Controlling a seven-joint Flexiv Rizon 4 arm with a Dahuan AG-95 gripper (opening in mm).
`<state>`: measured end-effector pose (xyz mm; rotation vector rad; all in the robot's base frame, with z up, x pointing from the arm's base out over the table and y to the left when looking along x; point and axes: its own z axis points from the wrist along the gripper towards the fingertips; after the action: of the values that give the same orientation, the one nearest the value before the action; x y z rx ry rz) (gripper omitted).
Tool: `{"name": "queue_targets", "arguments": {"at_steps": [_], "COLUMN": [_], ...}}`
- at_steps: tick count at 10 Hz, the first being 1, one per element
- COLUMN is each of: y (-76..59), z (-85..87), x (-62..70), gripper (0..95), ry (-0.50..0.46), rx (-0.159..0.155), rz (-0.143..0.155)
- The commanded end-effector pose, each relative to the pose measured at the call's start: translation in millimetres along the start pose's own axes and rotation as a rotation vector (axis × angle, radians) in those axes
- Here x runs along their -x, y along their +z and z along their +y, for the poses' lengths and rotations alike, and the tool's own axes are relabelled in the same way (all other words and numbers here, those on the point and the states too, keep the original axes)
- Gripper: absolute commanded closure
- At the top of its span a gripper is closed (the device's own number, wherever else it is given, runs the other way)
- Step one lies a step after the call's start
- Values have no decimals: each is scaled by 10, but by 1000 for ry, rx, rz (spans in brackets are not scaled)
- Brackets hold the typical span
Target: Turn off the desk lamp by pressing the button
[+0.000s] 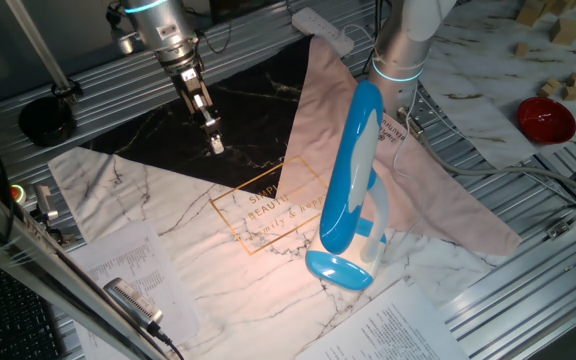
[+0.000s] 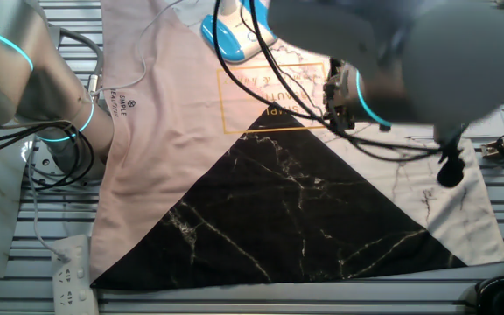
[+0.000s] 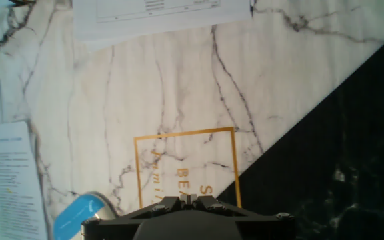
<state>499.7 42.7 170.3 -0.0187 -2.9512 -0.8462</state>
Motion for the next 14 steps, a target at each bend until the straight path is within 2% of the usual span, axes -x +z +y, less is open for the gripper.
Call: {"name": "queue_targets", "arguments": {"at_steps": [1,2,7,8,9,11,14], "y": [116,117,128,129,131,130,130], "z": [156,152,134,132,125,123,122], "x": [-8,-15,-30,-32,-41,-43,-43], "gripper": [950,950,950,950,950,950,950], "ry": [-2,13,9,-4,-13,-41,-33], "rx": [-72,-91,-113,-142,-149,-154,-155], "rz": [-9,-10,-10,9,19,27,44]}}
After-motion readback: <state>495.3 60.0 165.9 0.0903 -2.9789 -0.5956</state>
